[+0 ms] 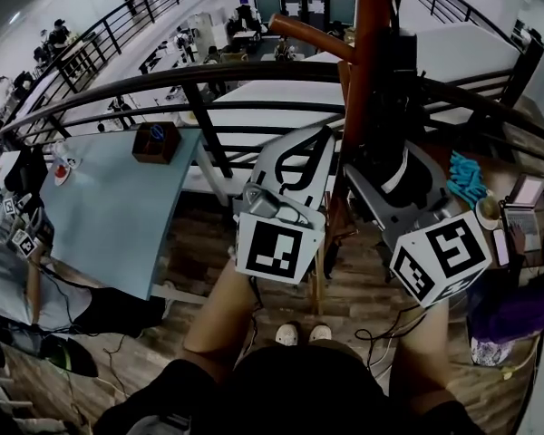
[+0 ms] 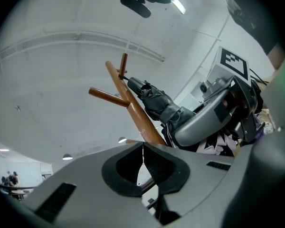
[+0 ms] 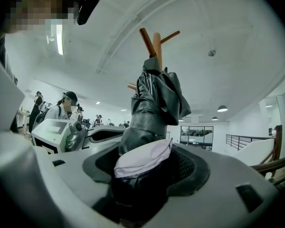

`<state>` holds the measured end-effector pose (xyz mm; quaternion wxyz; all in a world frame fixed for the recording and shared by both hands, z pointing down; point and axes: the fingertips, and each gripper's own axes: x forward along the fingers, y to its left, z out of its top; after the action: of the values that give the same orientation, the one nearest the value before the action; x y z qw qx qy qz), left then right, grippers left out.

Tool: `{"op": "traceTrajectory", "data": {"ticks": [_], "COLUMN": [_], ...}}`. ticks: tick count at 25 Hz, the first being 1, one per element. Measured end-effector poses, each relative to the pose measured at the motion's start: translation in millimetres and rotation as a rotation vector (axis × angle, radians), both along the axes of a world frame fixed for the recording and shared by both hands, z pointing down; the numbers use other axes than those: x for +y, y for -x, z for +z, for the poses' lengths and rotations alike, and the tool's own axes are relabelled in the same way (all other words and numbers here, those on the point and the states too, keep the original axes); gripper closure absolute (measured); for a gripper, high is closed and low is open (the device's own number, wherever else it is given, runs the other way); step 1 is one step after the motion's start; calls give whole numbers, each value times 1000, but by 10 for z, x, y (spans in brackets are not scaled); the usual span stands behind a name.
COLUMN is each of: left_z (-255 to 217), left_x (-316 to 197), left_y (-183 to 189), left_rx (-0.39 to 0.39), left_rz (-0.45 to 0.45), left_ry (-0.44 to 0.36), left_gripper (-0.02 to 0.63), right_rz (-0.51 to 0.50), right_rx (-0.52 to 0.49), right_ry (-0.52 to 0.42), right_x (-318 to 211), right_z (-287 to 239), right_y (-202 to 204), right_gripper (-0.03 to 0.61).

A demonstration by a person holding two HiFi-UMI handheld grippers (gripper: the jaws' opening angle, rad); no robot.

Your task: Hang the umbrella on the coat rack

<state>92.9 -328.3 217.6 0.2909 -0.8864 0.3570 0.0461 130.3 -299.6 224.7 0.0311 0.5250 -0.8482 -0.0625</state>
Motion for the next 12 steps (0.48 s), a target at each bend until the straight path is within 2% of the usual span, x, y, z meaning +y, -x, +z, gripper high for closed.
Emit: {"op": "traceTrajectory", "data": {"ticks": [6,12], "left_z": [72,161], "left_x": [23,34], "left_y": [-45,-22], "left_rx": [-10,-20], "left_rz": [13,12], "left_ry": [13,31], "left_gripper": [600,600], "right_rz": [12,-11], "right_rx": [18,55], "right_ry": [-30,1], "right_x": [27,51], "right_z": [-10,128], "right_y": [-42,23], "right_gripper": [290,285]}}
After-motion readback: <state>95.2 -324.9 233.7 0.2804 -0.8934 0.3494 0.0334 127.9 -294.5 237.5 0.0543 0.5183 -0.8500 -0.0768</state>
